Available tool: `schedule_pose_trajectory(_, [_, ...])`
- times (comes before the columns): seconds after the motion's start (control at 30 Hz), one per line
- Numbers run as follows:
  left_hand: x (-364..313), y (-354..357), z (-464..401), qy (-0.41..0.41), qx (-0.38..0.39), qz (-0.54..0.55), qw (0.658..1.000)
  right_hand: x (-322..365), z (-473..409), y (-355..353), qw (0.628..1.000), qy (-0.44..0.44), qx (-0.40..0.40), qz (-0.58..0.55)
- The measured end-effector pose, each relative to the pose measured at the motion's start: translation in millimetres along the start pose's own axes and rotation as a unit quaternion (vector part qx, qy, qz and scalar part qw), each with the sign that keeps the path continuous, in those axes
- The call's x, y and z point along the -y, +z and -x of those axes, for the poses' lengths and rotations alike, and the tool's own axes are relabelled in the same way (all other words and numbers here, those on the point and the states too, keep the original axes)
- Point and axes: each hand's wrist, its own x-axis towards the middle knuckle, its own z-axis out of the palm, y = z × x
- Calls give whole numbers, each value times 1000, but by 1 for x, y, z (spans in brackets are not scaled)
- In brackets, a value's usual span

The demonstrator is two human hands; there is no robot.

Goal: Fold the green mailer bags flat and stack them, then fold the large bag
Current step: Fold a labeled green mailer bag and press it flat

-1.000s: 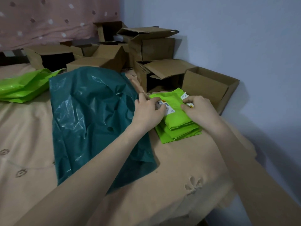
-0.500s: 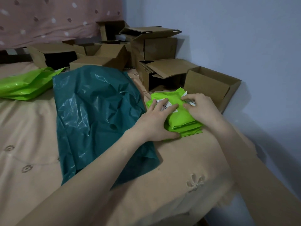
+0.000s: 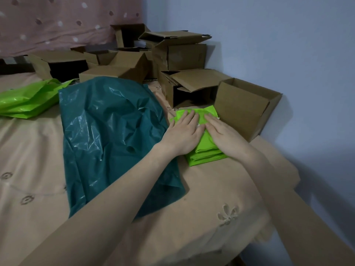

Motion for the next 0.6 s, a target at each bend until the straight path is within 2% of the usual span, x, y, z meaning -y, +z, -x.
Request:
schedule_pose_trajectory(0.1, [-1, 3, -1, -4, 9, 9, 1000, -4, 0, 3, 999, 22, 26, -39])
schedule_pose_trajectory(0.4, [-2, 2, -3, -19, 22, -3, 1000, -6, -5, 2, 998, 28, 41, -23])
schedule_pose_trajectory(0.6, [-1, -1, 4, -13, -22, 26, 999, -5, -4, -1, 1000, 17, -25, 4])
